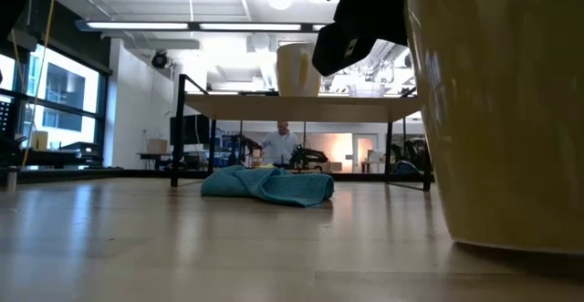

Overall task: Stack small to large cups/mugs on shelf
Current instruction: Put the white mug on the shelf

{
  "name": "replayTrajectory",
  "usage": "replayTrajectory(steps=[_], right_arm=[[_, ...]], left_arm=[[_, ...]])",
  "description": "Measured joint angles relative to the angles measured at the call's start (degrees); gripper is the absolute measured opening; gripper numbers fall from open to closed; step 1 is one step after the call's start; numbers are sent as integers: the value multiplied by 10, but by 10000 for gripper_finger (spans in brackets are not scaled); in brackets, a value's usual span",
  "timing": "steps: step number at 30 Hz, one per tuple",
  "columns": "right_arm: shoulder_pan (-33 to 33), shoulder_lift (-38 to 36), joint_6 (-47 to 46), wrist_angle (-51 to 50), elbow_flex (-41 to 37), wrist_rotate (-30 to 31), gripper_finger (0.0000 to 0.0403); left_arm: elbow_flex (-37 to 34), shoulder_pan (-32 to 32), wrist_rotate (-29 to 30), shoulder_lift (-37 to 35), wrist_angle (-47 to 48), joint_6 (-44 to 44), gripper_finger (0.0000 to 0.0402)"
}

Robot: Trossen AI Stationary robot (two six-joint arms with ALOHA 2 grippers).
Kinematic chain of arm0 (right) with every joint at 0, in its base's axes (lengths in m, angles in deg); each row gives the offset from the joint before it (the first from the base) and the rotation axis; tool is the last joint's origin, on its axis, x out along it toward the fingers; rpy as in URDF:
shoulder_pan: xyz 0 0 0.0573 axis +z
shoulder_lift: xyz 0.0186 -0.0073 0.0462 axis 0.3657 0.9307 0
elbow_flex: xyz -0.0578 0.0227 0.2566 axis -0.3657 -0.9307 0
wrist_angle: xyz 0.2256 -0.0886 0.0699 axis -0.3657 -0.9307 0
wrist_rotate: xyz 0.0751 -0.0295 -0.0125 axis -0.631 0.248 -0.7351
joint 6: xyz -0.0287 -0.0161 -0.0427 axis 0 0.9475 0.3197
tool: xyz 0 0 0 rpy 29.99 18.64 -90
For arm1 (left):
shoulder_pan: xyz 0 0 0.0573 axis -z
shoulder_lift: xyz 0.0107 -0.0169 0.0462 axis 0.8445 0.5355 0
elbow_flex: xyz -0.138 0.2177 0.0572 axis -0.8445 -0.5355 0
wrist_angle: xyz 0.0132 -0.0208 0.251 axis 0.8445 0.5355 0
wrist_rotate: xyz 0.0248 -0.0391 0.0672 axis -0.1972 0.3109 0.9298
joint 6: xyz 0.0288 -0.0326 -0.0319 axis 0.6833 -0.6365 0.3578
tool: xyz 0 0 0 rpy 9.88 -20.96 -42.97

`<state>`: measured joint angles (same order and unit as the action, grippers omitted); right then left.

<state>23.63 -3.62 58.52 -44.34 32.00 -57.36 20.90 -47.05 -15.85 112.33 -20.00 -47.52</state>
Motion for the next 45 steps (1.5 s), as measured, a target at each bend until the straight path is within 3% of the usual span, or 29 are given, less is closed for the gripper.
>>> replayTrajectory(steps=[9,20,45], right_arm=[[0,0,1,0,0,0,133],[0,0,1,0,0,0,133],[29,0,-10,-6,0,-3,133]], left_arm=[[11,0,39,-1,58,5,6],[74,-1,136,0,191,55,2],[78,-1,117,-4,300,48,1]])
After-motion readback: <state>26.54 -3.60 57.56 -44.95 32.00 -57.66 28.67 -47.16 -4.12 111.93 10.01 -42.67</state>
